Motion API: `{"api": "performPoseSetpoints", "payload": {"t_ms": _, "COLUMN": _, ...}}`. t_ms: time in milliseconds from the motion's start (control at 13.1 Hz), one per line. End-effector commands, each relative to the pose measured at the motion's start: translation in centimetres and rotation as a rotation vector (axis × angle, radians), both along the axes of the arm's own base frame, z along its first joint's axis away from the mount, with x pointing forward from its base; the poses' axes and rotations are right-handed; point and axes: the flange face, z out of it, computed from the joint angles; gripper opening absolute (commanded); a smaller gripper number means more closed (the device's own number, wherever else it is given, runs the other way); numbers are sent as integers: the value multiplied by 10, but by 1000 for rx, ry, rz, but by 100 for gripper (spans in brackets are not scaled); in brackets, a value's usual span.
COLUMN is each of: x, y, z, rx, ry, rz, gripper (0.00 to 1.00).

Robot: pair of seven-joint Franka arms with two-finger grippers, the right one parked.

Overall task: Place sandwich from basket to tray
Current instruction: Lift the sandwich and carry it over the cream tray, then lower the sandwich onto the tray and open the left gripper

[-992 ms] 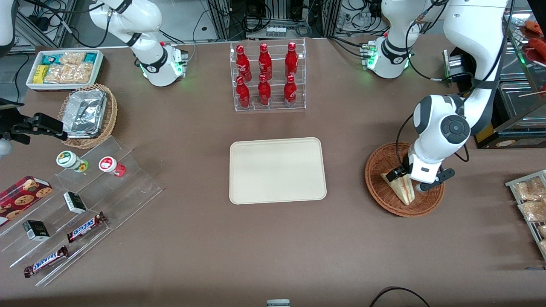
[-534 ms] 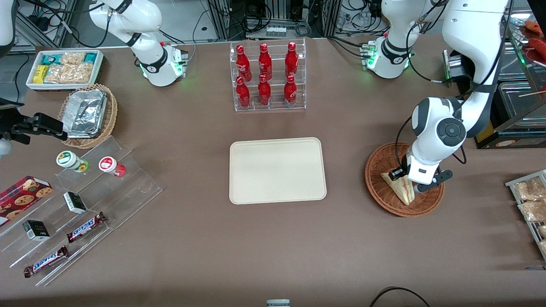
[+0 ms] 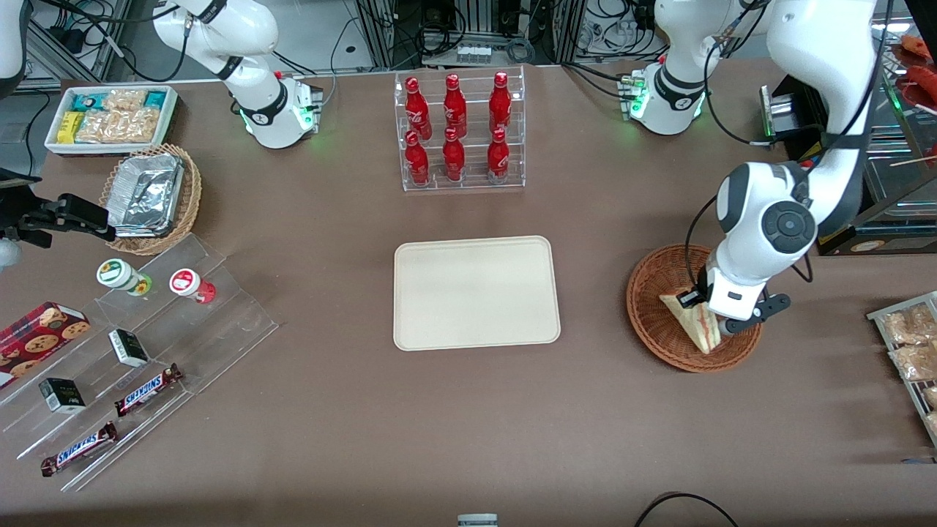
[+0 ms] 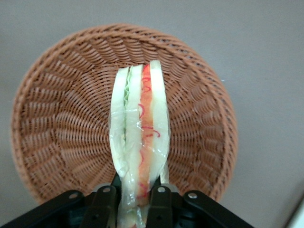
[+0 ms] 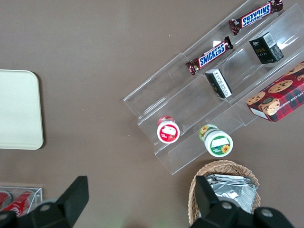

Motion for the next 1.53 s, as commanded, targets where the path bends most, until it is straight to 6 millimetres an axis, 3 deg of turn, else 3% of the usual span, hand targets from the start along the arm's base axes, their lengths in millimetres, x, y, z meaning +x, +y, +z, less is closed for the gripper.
{"api": "performPoseSetpoints", "payload": {"t_ms": 0, "x": 7, "y": -51, "z": 62, "rx": 39, "ry": 19, "rz": -70, "gripper": 0}}
{"api": "performPoseSetpoints", "payload": {"t_ms": 229, "x": 4, "y": -118, "z": 116, "rx": 39, "ry": 30, "rz": -153, "gripper": 0}}
{"api": "performPoseSetpoints", "payload": {"t_ms": 381, "x": -12, "y": -179, "z": 128, "rx": 39, "ry": 35, "rz": -202, "gripper": 0}}
{"api": "performPoseSetpoints", "payload": {"t_ms": 458, "x": -23, "y": -208, "z": 125, "rx": 43, "ry": 36, "rz": -209, "gripper": 0}}
{"api": "performPoseSetpoints", "payload": {"t_ms": 686, "x": -50, "y": -289, "z": 85, "rx": 56, "ry": 59, "rz": -309, "gripper": 0}}
{"api": "performPoseSetpoints", "payload": {"t_ms": 915, "x": -60, "y": -344, "z": 50, "rx": 50, "ry": 57, "rz": -330, "gripper": 0}}
{"api": "performPoseSetpoints", "payload": {"t_ms": 1297, "x": -75, "y": -391, "z": 1, "rx": 6, "ry": 23, "rz": -386, "gripper": 0}}
{"api": "performPoseSetpoints", "payload": {"t_ms": 1449, "x": -90, "y": -413, "z": -18, "rx": 8, "ry": 25, "rz": -410, "gripper": 0}}
